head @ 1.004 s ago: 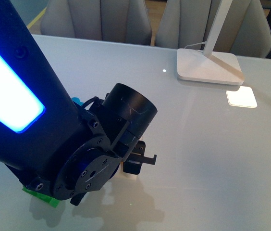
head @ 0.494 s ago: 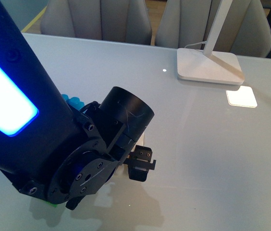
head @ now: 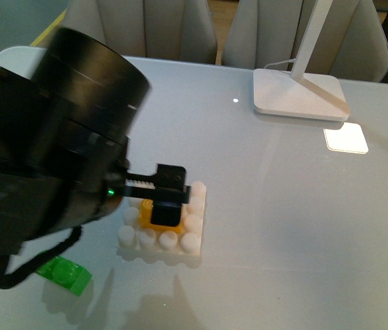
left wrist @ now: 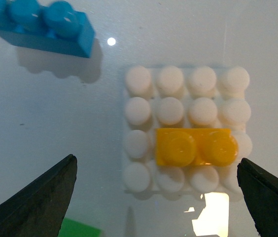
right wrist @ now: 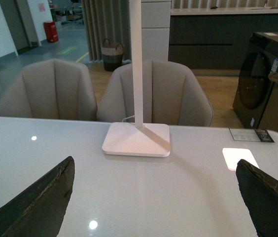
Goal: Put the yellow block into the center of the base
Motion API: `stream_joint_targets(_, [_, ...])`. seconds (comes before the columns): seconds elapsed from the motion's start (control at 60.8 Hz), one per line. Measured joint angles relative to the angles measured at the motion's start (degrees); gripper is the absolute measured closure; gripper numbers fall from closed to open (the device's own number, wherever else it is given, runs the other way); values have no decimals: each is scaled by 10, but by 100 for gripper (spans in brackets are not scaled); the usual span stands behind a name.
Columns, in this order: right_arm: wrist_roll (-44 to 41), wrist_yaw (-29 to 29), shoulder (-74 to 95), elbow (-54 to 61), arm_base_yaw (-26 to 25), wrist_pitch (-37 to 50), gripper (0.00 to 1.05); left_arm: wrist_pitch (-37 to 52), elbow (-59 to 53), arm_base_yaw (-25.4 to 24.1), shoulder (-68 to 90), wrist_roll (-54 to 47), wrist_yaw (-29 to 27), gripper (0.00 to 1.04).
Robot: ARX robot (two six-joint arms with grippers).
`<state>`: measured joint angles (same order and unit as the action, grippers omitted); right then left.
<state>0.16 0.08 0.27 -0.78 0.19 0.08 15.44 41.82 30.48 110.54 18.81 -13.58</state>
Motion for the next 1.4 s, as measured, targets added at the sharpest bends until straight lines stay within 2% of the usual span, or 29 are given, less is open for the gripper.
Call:
stream_joint_targets(0.148, [0, 0, 0, 0, 0, 0, 9, -10, -83, -68, -149, -43, 39, 7])
stream_joint_targets(0.28, [0, 0, 0, 0, 0, 0, 9, -65, -146, -156, -328, -80, 111, 7])
stream_joint_targets(0.346, [0, 0, 0, 0, 0, 0, 9, -71, -158, -182, -387, -91, 112, 7])
stream_joint_targets(0.395, [0, 0, 0, 0, 0, 0, 9, 26, -185, -184, -387, -113, 71, 13])
stream_joint_targets(0.428, [0, 0, 0, 0, 0, 0, 9, 141, -218, -186, -376, -135, 44, 19])
stream_joint_targets(0.51, [0, -1, 0, 0, 0, 0, 9, 337, -298, -196, -359, -158, 36, 33])
stream_joint_targets(0.559, [0, -1, 1, 0, 0, 0, 9, 417, -328, -204, -369, -167, 40, 42])
stream_joint_targets(0.609, [0, -1, 1, 0, 0, -1, 9, 449, -336, -213, -399, -173, 47, 52])
stream_joint_targets(0.79, [0, -1, 0, 0, 0, -1, 9, 406, -370, -236, -488, -179, 71, 85])
stream_joint_targets(0.823, [0, -1, 0, 0, 0, -1, 9, 384, -379, -244, -516, -180, 77, 96])
stream_joint_targets(0.856, [0, -1, 0, 0, 0, -1, 9, 368, -385, -248, -539, -179, 81, 103])
stream_joint_targets(0.905, [0, -1, 0, 0, 0, -1, 9, 346, -391, -256, -572, -181, 91, 102])
stream_joint_targets(0.938, [0, -1, 0, 0, 0, -1, 9, 324, -395, -281, -596, -182, 128, 102])
stream_joint_targets(1.004, [0, -1, 0, 0, 0, -1, 9, 287, -402, -301, -641, -182, 131, 102])
stream_joint_targets(1.399, [0, -1, 0, 0, 0, -1, 9, 123, -411, -303, -824, -182, 136, 102])
